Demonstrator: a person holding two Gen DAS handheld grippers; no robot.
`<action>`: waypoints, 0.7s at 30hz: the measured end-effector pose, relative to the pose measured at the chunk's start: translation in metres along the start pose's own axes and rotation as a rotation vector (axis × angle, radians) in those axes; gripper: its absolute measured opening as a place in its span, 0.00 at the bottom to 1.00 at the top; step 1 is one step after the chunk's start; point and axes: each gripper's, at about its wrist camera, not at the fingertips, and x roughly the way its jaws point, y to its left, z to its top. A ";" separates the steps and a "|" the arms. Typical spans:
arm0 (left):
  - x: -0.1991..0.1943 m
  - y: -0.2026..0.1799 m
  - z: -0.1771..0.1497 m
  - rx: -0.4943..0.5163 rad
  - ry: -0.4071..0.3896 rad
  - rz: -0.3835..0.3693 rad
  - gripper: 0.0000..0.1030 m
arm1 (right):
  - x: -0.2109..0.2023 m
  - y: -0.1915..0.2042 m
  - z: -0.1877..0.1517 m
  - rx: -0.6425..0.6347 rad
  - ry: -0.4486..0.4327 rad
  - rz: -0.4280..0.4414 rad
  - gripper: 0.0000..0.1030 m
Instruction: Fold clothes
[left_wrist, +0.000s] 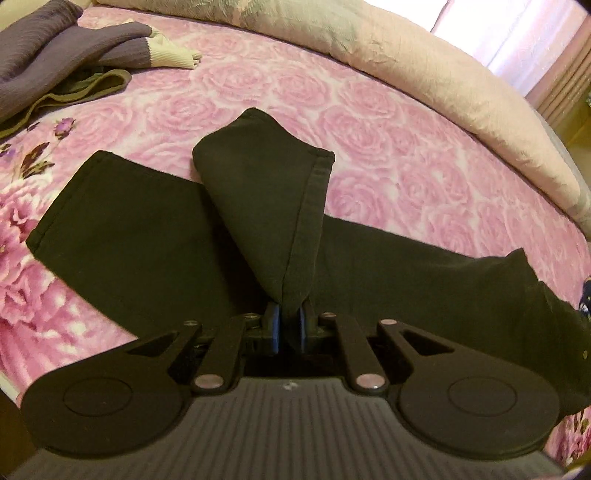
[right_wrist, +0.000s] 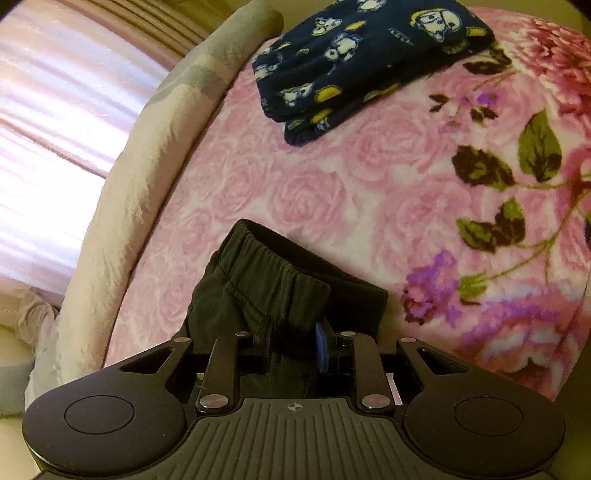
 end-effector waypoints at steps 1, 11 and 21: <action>-0.002 0.000 -0.002 0.006 -0.001 0.003 0.08 | 0.001 -0.002 0.001 -0.002 0.005 -0.007 0.20; 0.021 -0.003 -0.019 0.075 0.063 0.099 0.16 | 0.018 -0.014 -0.009 -0.030 0.070 -0.089 0.24; -0.011 -0.042 0.007 0.325 0.011 0.235 0.39 | -0.005 0.030 0.014 -0.169 -0.024 -0.257 0.72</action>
